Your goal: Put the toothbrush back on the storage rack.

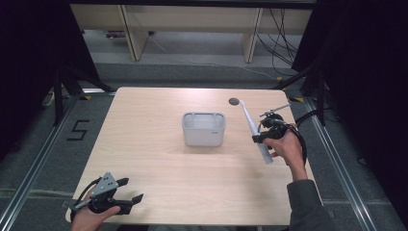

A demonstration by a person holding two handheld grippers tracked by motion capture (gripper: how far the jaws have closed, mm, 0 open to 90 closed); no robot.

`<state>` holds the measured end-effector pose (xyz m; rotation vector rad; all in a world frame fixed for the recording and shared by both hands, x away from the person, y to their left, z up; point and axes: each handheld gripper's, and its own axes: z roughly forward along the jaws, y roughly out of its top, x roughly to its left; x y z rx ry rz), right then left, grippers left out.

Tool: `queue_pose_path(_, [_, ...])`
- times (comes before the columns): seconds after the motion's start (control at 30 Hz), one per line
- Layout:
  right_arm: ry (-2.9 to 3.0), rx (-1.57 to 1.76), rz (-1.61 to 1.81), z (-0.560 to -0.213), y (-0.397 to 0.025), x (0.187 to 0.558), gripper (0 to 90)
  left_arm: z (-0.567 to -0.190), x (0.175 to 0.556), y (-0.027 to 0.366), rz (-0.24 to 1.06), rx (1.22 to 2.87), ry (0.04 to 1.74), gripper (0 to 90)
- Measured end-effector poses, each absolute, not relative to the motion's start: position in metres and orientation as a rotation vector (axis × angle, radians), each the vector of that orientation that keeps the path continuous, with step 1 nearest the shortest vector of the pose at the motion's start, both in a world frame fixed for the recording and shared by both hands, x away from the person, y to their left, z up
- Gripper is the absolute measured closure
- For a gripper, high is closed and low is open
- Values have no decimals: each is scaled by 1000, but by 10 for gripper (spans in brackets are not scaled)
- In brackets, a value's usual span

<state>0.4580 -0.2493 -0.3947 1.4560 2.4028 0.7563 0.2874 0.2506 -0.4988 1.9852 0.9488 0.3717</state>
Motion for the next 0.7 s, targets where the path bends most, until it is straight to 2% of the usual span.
queue_pose_path(0.7, [2130,1306,1249,-378,-233,463,664,-498,287,251,382,1967,943,176])
